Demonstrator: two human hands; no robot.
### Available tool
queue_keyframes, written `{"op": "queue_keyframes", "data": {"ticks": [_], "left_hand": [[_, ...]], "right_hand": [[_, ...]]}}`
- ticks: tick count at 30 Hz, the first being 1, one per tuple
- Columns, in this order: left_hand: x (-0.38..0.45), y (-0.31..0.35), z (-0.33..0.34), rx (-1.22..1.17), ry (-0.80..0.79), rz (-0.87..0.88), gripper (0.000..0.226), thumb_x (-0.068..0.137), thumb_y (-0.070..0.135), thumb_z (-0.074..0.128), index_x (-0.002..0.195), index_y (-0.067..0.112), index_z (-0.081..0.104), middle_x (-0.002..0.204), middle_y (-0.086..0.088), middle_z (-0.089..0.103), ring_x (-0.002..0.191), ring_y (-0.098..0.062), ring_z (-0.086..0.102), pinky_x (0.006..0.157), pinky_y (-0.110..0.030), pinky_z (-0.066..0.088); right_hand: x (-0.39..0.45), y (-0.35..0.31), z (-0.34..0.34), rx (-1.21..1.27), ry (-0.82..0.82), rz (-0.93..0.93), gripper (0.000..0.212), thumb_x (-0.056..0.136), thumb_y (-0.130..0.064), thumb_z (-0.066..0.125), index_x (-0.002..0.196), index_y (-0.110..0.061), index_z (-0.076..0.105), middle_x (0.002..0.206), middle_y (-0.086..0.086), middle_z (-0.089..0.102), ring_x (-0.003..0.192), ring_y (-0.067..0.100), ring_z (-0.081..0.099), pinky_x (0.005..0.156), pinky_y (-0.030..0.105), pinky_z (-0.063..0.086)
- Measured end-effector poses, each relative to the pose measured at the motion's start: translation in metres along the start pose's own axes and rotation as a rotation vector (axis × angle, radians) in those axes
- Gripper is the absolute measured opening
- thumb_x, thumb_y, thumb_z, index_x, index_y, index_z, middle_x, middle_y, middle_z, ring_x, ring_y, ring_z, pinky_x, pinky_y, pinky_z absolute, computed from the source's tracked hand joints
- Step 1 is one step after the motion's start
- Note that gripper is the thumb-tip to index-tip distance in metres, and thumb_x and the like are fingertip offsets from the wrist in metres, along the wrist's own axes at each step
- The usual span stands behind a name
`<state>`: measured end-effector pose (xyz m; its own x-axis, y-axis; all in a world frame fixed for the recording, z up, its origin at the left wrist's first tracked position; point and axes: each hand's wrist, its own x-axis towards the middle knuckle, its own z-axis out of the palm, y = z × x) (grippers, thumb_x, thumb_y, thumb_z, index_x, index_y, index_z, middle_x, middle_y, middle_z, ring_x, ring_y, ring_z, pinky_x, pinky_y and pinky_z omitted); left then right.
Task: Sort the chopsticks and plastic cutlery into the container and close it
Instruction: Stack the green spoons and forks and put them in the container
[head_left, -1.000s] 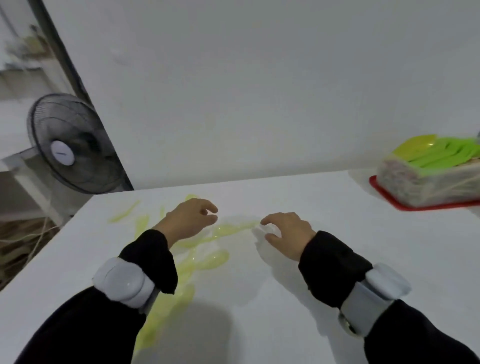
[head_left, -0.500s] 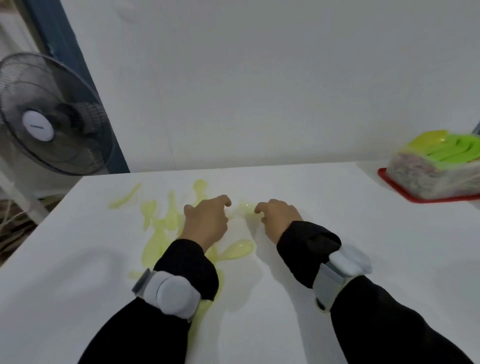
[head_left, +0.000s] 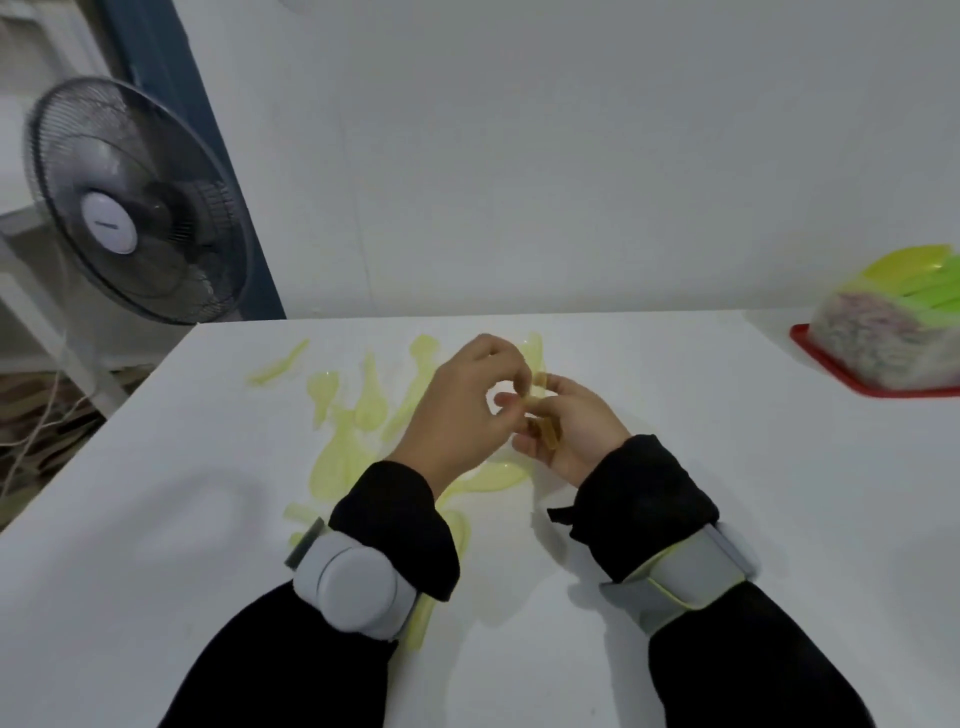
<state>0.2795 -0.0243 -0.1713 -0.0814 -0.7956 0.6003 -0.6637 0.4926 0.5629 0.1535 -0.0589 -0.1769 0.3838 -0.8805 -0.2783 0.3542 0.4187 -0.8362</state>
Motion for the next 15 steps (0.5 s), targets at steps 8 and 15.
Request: {"op": "queue_keyframes", "data": {"ticks": [8,15], "left_hand": [[-0.013,0.005,-0.004,-0.075,-0.238,-0.061,0.028,0.077,-0.003,0.06,0.071,0.024,0.055,0.098,0.01,0.056,0.08,0.006,0.055,0.071,-0.011,0.045],[-0.008,-0.001,-0.021,-0.165,-0.172,-0.299,0.042,0.075,-0.008,0.053,0.075,0.033,0.062,0.087,0.016,0.067,0.085,0.001,0.06,0.075,-0.01,0.043]], "right_hand": [[0.002,0.008,-0.006,0.156,-0.153,0.044,0.026,0.098,-0.021,0.038,0.109,-0.007,0.057,0.085,0.011,0.061,0.077,0.027,0.064,0.067,0.037,0.05],[0.007,0.011,-0.006,-0.024,0.087,-0.077,0.021,0.102,-0.013,0.035,0.121,-0.013,0.042,0.076,0.006,0.051,0.044,0.013,0.039,0.043,0.022,0.036]]}}
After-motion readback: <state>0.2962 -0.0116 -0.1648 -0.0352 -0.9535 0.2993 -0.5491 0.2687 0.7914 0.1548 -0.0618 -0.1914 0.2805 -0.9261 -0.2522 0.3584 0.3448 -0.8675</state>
